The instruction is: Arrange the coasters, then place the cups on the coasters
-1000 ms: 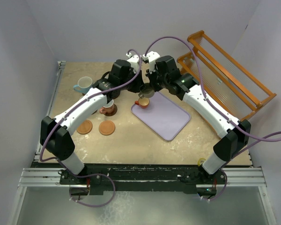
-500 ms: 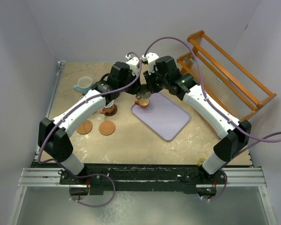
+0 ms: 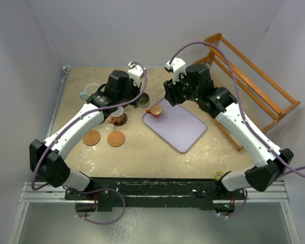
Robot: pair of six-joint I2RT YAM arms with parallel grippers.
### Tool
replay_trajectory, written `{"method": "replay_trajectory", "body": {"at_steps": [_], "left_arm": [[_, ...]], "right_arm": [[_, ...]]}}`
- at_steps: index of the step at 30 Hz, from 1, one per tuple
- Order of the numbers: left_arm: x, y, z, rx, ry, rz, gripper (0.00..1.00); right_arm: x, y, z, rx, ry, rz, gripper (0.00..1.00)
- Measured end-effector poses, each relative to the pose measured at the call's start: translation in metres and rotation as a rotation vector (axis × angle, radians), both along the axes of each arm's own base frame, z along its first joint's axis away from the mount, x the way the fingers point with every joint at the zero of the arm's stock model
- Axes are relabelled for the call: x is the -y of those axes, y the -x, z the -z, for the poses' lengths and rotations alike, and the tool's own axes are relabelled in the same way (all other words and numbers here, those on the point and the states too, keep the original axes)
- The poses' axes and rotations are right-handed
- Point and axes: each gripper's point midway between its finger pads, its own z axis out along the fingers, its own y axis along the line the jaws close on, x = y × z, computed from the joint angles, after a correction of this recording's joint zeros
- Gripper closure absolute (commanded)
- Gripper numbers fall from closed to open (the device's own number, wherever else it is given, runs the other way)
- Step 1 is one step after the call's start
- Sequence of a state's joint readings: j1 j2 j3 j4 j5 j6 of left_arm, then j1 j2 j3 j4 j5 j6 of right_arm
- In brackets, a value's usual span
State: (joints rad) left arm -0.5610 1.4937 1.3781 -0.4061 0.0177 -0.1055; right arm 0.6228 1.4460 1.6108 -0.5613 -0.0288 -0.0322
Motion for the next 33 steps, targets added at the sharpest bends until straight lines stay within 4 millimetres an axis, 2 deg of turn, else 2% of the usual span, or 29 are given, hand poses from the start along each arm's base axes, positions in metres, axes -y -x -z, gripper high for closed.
{"method": "replay_trajectory", "body": {"at_steps": [3, 8, 13, 14, 19, 24, 27, 33], "left_arm": [[-0.024, 0.006, -0.007, 0.036, -0.05, 0.001, 0.97], [-0.068, 0.016, -0.018, 0.065, -0.111, -0.016, 0.97], [-0.119, 0.031, -0.014, 0.044, -0.174, -0.058, 0.97], [-0.124, 0.035, -0.012, 0.038, -0.185, -0.061, 0.97], [-0.158, 0.061, 0.012, -0.03, -0.241, -0.068, 0.97], [-0.202, 0.072, 0.041, -0.107, -0.278, -0.117, 0.97], [-0.225, 0.082, 0.067, -0.175, -0.284, -0.129, 0.97], [-0.256, 0.093, 0.104, -0.267, -0.263, -0.132, 0.97]], "right_arm": [[0.013, 0.008, 0.0, 0.017, 0.006, -0.011, 0.4], [0.039, 0.016, 0.012, 0.006, 0.019, -0.014, 0.3], [0.072, 0.02, 0.029, -0.026, 0.023, 0.015, 0.24], [0.077, 0.023, 0.033, -0.034, 0.03, 0.02, 0.24], [0.092, 0.046, 0.052, -0.062, 0.065, -0.002, 0.23], [0.098, 0.066, 0.063, -0.072, 0.082, -0.038, 0.22], [0.1, 0.073, 0.074, -0.088, 0.085, -0.048, 0.22], [0.101, 0.075, 0.089, -0.125, 0.093, -0.06, 0.22]]}}
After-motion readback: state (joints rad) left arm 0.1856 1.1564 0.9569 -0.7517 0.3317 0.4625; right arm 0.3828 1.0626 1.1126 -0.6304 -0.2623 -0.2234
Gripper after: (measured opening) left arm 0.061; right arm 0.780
